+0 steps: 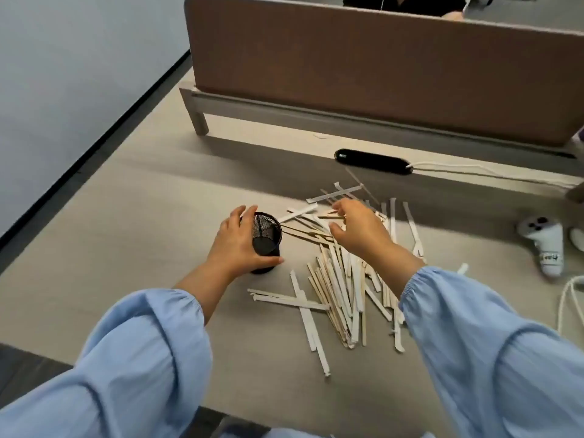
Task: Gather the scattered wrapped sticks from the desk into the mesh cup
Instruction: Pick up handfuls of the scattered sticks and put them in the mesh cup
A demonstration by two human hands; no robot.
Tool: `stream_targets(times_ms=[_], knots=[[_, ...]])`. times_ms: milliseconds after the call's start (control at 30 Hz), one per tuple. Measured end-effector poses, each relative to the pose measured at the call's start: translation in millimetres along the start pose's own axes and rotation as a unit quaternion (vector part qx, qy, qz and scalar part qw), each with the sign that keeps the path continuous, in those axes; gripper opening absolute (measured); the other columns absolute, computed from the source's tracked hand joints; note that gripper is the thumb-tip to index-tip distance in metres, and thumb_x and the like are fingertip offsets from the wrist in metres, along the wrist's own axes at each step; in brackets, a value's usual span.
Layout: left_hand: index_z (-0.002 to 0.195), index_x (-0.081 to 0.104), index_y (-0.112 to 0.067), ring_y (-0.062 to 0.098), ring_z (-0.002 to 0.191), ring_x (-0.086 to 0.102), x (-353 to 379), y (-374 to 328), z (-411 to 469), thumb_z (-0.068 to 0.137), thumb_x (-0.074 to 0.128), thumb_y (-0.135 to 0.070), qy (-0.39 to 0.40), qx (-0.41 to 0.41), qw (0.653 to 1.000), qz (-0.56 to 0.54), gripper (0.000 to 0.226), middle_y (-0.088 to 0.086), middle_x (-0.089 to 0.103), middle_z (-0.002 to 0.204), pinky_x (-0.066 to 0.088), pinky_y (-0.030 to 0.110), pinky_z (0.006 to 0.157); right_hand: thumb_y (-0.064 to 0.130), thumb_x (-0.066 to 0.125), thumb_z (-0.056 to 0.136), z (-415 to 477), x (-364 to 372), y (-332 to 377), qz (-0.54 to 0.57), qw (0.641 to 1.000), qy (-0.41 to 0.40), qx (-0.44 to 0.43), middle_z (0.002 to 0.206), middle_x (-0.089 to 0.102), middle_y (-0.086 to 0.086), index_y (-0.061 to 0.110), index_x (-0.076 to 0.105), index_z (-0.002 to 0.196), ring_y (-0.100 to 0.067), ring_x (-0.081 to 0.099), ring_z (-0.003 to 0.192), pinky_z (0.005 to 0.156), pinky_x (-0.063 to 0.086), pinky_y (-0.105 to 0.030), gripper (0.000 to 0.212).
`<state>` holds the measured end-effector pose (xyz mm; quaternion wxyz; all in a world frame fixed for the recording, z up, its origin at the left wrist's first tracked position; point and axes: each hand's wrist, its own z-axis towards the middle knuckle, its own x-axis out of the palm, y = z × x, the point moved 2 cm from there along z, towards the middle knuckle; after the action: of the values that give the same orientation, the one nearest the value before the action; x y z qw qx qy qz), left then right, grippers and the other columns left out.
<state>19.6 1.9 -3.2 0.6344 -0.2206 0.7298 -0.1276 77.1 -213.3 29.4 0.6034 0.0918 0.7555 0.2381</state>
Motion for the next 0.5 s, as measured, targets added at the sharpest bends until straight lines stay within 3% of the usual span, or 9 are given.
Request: stream_targets(times_ms=[133, 267, 400, 500], knots=[[0.14, 0.023, -0.011, 0.034, 0.126, 0.033, 6, 0, -1, 0.059, 0.082, -0.04, -0.066, -0.008, 0.998, -0.019, 0.104, 0.013, 0.027, 0.142, 0.03, 0.041, 0.106, 0.037, 0.055, 0.089, -9, 9, -19, -0.077, 0.993, 0.052, 0.074, 0.119, 0.06, -0.008, 0.014, 0.052, 0.119, -0.027, 0.057, 0.105, 0.079, 0.044, -0.033, 0.038], [0.137, 0.03, -0.012, 0.032, 0.119, 0.043, 12, -10, -8, 0.059, 0.083, -0.035, -0.113, 0.0, 0.993, -0.035, 0.098, 0.014, 0.028, 0.134, 0.038, 0.039, 0.1, 0.053, 0.059, 0.083, -21, 22, -35, -0.122, 0.974, 0.122, 0.145, 0.119, 0.061, -0.01, 0.008, 0.046, 0.124, -0.028, 0.059, 0.105, 0.073, 0.043, -0.032, 0.062], [0.134, 0.034, -0.015, 0.028, 0.119, 0.043, 20, -20, -22, 0.056, 0.085, -0.031, -0.132, 0.043, 0.989, -0.058, 0.095, 0.012, 0.036, 0.133, 0.04, 0.038, 0.097, 0.054, 0.068, 0.075, -31, 40, -43, -0.088, 0.967, 0.141, 0.191, 0.127, 0.056, -0.012, 0.007, 0.029, 0.138, -0.029, 0.057, 0.111, 0.074, 0.043, -0.032, 0.088], [0.133, 0.036, -0.013, 0.029, 0.122, 0.04, 23, -26, -30, 0.057, 0.083, -0.024, -0.15, 0.07, 0.983, -0.075, 0.091, 0.012, 0.041, 0.133, 0.038, 0.037, 0.1, 0.054, 0.073, 0.07, -33, 54, -40, -0.075, 0.976, 0.122, 0.163, 0.132, 0.047, -0.014, 0.01, 0.029, 0.136, -0.031, 0.053, 0.114, 0.082, 0.048, -0.035, 0.091]])
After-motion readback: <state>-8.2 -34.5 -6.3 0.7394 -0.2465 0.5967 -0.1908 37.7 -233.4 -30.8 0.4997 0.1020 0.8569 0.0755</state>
